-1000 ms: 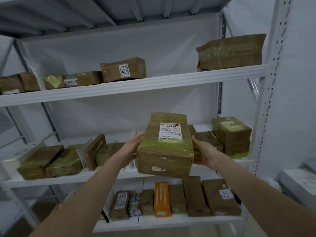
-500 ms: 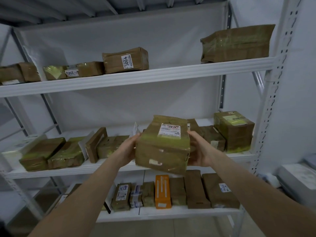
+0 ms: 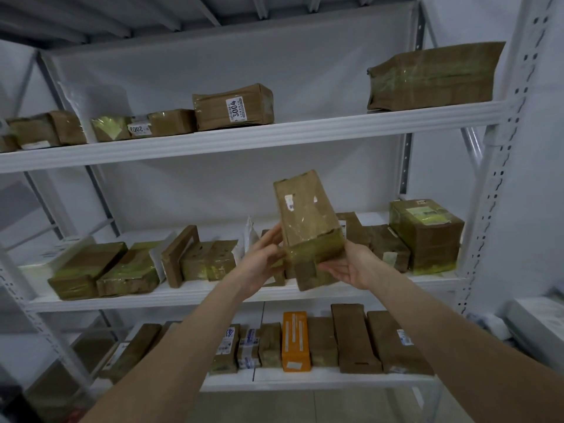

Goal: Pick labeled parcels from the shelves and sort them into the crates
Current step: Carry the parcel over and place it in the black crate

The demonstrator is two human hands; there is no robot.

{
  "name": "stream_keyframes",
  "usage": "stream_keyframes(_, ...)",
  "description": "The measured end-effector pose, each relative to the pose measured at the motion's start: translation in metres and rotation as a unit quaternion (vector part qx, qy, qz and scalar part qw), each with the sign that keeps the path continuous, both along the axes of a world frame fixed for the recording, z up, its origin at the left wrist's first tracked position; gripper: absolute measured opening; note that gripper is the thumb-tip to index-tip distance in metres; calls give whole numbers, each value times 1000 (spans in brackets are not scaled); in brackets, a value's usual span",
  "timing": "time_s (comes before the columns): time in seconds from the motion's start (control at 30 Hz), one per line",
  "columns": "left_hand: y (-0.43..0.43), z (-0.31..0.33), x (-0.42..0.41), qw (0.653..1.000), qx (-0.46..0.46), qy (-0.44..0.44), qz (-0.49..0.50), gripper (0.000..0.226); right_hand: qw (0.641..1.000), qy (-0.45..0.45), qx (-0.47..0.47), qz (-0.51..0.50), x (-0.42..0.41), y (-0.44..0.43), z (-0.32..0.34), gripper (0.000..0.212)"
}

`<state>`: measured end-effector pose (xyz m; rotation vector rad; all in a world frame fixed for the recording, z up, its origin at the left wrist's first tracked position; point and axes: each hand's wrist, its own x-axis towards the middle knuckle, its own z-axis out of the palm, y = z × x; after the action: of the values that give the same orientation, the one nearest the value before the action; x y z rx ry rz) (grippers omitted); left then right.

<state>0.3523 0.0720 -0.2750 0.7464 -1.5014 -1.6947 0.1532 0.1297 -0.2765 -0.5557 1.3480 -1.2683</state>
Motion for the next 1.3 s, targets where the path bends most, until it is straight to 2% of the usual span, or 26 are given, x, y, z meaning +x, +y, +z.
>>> stream_keyframes(0.1,-2,-4,1,994,-70,-60,-66,77,999,43,18,22,-6,4,4,43)
stream_keyframes(0.17,-2,-4,-3,990,-95,-95,-40,83,994,101,27,30,-10,6,9,42)
stream_keyframes(0.27,-3,-4,-7,992,-72,-59,81,62,973,222,-2,63,-8,10,14,30)
stream_keyframes(0.33,-3,-2,-6,992,-62,-37,101,50,962,257,-57,77,-7,13,14,31)
stream_keyframes(0.43,3,4,-7,993,-51,-24,107,39,952,276,-124,50,-5,11,10,54)
stream_keyframes(0.57,6,7,-10,990,-29,11,141,38,958,265,-104,28,2,12,8,118)
stream_keyframes(0.6,5,6,-10,989,-25,16,146,41,964,247,-96,27,1,12,5,121)
stream_keyframes(0.7,4,5,-10,988,-25,10,155,47,979,192,-63,34,-1,16,-1,99)
stream_keyframes(0.83,8,4,-19,972,-85,-74,206,37,989,135,-66,-2,1,15,-5,93)
stream_keyframes(0.9,15,6,-22,973,-115,-102,173,38,991,112,-64,-32,1,14,-6,84)
stream_keyframes(1.0,22,10,-22,977,-102,-167,78,69,993,100,-46,-51,-1,14,-9,73)
stream_keyframes(1.1,24,8,-19,969,-102,-223,38,102,995,87,-38,-40,-1,19,-10,46)
stream_keyframes(1.13,24,7,-18,970,-95,-219,38,102,995,84,-40,-41,-2,19,-11,45)
stream_keyframes(1.3,20,0,-11,982,-49,-161,81,77,993,103,-56,-17,-5,23,-10,72)
